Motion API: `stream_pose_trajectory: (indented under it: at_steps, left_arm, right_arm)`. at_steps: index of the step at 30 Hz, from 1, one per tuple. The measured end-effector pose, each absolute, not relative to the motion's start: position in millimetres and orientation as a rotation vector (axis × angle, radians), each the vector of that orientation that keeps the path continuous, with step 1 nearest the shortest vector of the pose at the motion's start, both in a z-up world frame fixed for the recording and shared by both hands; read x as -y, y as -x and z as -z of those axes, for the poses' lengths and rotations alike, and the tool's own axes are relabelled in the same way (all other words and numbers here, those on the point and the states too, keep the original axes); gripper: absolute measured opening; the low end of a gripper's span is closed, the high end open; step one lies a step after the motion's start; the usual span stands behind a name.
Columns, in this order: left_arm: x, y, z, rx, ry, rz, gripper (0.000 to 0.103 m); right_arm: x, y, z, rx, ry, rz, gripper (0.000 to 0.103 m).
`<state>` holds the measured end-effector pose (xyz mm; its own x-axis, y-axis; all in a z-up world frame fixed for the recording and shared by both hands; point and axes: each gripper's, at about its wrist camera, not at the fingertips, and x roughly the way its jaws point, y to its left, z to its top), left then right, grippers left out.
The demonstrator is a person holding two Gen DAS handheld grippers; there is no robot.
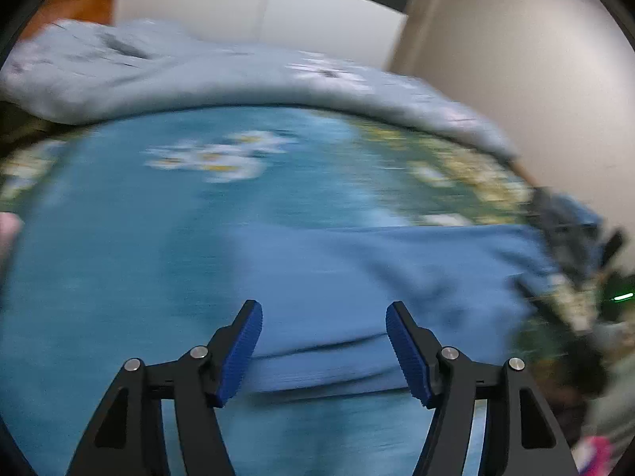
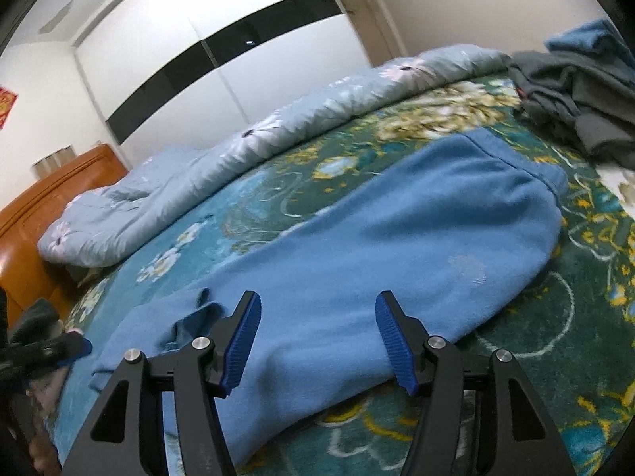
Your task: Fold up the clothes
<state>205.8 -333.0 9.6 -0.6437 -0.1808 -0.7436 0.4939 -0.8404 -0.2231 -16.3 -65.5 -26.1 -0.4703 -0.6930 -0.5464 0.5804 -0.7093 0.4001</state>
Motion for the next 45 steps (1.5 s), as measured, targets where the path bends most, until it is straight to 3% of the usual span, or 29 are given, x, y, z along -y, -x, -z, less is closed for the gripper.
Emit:
stream_pose_trajectory:
  at_steps: [6,14,16,20,28,30,31,32,41,45]
  left_arm:
    - [361,-235,22,-0.677,-1.073,2.4,0.069]
    - [346,-225,30,-0.496,-1.167,2.376,0.07]
    - [353,-225,40,-0.541,-1.22,2.325,0.07]
    - [368,-233,49,-0.722,-1.234,2.289,0.073]
    - [370,-235,52,-0.737,-1.243,2.277,0.077]
    - [372,-236,52,-0.756,-1.242,2.275,0.077]
    - [372,-236,51,-0.755,-1.243,2.274,0.078]
    - [371,-235,51,-0.754,-1.243,2.274,0.078]
    - [373,-235,52,-0.767,-1.243,2.269,0.079]
    - [373,-236,52,-0.767,-1.244,2.266,0.079]
  right_arm:
    - [132,-19,4,-0.008,-0.875,1.948,0.062]
    - [205,-28,4,-0.227,-1.009,1.791,0.062]
    - [212,-26,12,-0.255,-1.07,1.789,0.062]
    - [210,-17,26,-0.252,-1.151,1.805,0.062]
    - [223,-13,28,-0.098,-1.221,1.678,0.061]
    - [220,-11,28,-0.049,-1.237,1.695,0.044]
    - [219,-11,27,-0.04,-1.241,1.703,0.023]
    - [218,-11,25,-0.036,-1.241,1.706,0.009]
    - [196,-30,-39,0.07,-1.074,1.632,0.005]
    - [176,-24,-35,0.076,-1.092,1.666,0.005]
